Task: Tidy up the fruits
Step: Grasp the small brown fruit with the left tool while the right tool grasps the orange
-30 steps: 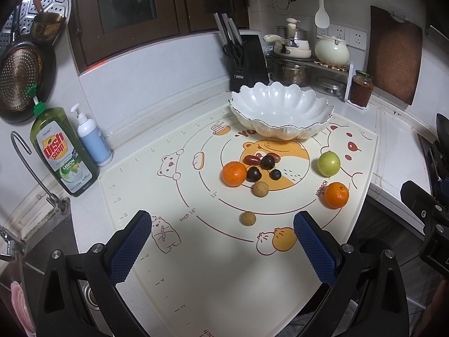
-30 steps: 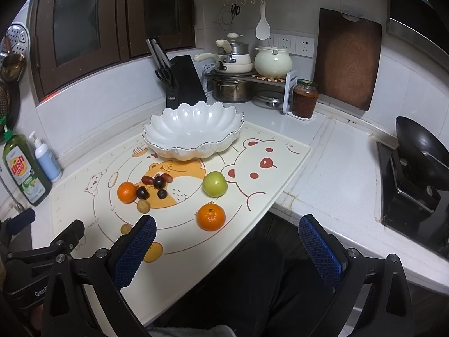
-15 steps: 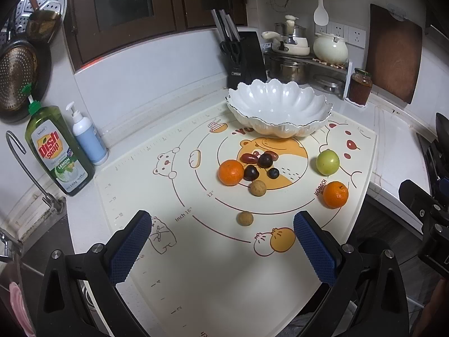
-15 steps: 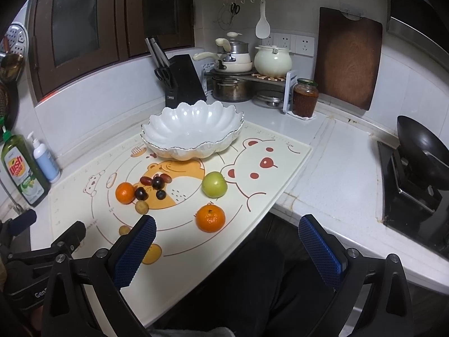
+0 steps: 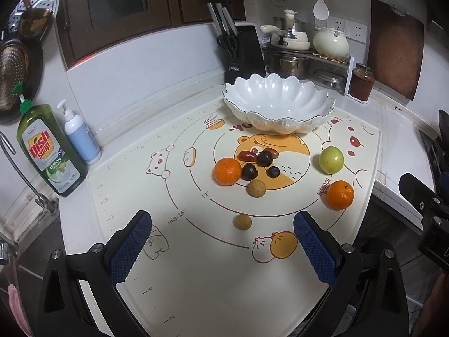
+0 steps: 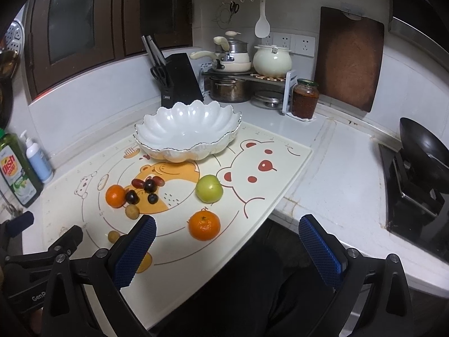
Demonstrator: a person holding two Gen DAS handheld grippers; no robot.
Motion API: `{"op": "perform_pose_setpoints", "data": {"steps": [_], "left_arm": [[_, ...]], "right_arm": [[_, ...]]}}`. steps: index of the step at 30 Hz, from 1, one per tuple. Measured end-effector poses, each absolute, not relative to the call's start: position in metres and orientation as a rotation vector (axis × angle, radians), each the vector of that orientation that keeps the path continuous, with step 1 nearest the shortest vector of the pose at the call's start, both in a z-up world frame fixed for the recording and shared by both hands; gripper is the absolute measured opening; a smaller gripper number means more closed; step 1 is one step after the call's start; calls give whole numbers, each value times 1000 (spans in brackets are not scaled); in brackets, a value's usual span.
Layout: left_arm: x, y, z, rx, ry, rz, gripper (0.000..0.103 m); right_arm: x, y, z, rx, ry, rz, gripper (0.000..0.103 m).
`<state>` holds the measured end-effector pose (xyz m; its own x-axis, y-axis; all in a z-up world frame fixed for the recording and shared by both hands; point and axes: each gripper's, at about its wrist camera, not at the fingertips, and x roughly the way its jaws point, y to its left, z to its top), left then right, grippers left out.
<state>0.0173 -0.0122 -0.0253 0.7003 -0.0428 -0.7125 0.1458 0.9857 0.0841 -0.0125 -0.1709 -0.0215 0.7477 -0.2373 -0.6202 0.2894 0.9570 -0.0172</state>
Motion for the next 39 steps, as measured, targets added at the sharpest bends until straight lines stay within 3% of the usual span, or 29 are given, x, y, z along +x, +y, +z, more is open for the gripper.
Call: {"op": "perform_pose_setpoints", "data": {"steps": [14, 17, 35, 39], "left_arm": [[44, -25, -57, 156, 859, -113, 103], [48, -29, -62, 176, 868, -106, 97], [67, -23, -91, 134, 905, -93, 95], [71, -22, -98, 122, 914, -90, 89]], "right_arm": [[16, -183, -53, 98, 698, -245, 103], [21, -185, -59, 105, 705, -235, 103], [44, -185, -87, 64, 726, -222, 103], [49, -183, -94, 47, 734, -210, 99]]}}
